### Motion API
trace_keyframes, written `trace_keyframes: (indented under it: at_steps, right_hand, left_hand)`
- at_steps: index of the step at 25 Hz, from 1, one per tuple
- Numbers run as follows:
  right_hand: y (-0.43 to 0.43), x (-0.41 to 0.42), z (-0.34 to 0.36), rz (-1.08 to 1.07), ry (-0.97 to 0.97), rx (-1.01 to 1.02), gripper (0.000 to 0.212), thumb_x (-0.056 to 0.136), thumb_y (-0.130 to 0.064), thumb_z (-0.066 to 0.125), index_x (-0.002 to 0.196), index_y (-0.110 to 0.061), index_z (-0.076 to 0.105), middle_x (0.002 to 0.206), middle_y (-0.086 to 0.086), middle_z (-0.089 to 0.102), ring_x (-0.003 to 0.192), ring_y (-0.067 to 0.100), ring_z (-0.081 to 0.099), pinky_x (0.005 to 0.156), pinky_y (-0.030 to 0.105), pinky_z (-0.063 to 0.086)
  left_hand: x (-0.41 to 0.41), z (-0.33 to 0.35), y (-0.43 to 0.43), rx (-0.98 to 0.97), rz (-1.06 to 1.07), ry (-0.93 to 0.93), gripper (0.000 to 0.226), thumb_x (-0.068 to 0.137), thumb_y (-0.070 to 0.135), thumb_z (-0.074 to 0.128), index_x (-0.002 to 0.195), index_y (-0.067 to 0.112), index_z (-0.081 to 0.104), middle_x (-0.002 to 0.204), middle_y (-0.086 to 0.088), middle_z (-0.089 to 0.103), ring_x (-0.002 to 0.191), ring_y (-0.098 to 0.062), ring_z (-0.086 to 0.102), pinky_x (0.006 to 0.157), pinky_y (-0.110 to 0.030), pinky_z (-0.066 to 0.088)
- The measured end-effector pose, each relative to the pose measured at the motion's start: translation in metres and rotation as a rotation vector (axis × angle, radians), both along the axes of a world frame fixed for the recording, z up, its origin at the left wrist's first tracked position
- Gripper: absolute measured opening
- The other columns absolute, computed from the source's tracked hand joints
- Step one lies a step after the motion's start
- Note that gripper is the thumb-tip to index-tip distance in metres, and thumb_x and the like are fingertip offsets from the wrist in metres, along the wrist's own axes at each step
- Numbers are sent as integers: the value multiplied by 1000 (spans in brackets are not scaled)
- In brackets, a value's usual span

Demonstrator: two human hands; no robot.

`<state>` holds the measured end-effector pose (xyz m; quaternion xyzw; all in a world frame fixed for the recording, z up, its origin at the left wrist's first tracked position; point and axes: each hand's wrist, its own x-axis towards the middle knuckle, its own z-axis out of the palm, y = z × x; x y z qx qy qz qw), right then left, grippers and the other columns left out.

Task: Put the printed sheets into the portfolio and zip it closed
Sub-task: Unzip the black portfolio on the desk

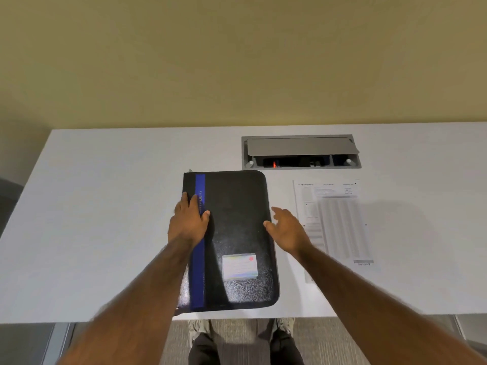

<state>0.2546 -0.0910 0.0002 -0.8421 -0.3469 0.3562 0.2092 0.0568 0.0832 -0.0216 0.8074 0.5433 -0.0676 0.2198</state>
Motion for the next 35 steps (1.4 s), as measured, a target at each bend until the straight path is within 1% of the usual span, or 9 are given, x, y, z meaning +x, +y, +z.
trace_keyframes:
  at_steps: [5, 10, 17, 21, 24, 28, 31, 33, 35]
  right_hand:
    - [13, -12, -17, -219, 35, 12, 33, 94, -26, 62, 122, -9, 63, 120, 12, 69, 103, 30, 66, 88, 34, 51]
    - [21, -19, -22, -258, 6, -25, 30, 93, -24, 65, 120, -12, 62, 119, 10, 69, 100, 28, 67, 90, 38, 55]
    - [33, -37, -29, -228, 56, -21, 28, 93, -26, 66, 117, -12, 61, 118, 8, 68, 100, 26, 67, 91, 39, 58]
    - [48, -41, -27, -194, 47, -60, 14, 95, -29, 61, 95, -15, 64, 95, 4, 69, 81, 20, 66, 83, 41, 61]
    - [67, -37, -17, -163, -132, -73, 22, 101, -29, 50, 91, -15, 64, 91, 2, 67, 82, 18, 65, 90, 39, 59]
    - [135, -20, 1, 194, -258, 82, 23, 101, -19, 48, 115, -14, 65, 113, 4, 65, 100, 23, 63, 94, 38, 53]
    - [205, -2, 10, 587, -342, 45, 29, 99, -12, 44, 120, -16, 64, 120, 8, 63, 109, 27, 59, 93, 39, 48]
    - [245, 3, 12, 703, -403, -12, 30, 99, -11, 45, 122, -21, 63, 125, 6, 61, 112, 27, 58, 94, 39, 47]
    - [276, -1, 7, 741, -445, 22, 32, 98, -10, 49, 120, -26, 65, 123, 3, 63, 110, 24, 60, 91, 37, 47]
  left_hand:
    - [-11, -7, -27, -13, 344, -78, 52, 96, 35, 52, 139, 9, 40, 130, -17, 48, 118, -39, 49, 90, -53, 47]
    - [-20, -9, -23, -59, 428, -162, 46, 96, 34, 52, 135, 11, 44, 127, -16, 50, 117, -39, 50, 92, -53, 49]
    - [-42, -10, -5, -8, 451, -206, 43, 96, 31, 51, 134, 11, 48, 125, -17, 52, 117, -39, 50, 93, -52, 46]
    - [-51, -9, 7, 41, 437, -149, 42, 95, 30, 53, 131, 8, 50, 123, -18, 54, 111, -39, 53, 91, -51, 45]
    - [-40, -10, 3, 217, 153, -100, 44, 89, 25, 58, 131, 12, 54, 126, -14, 57, 108, -36, 57, 90, -47, 46]
    - [10, -18, -9, 283, -341, -104, 50, 90, 19, 39, 137, 18, 54, 147, -10, 50, 134, -31, 45, 110, -47, 35]
    - [29, -15, 35, 235, -132, -99, 50, 94, 13, 40, 143, 16, 49, 155, -13, 40, 143, -34, 36, 115, -48, 29]
    - [23, -8, 78, 198, 59, -96, 50, 96, 10, 43, 145, 17, 47, 157, -12, 36, 142, -34, 35, 112, -48, 33]
    - [11, -8, 116, 160, 57, -77, 48, 98, 10, 43, 144, 19, 49, 153, -9, 42, 134, -33, 41, 105, -46, 40]
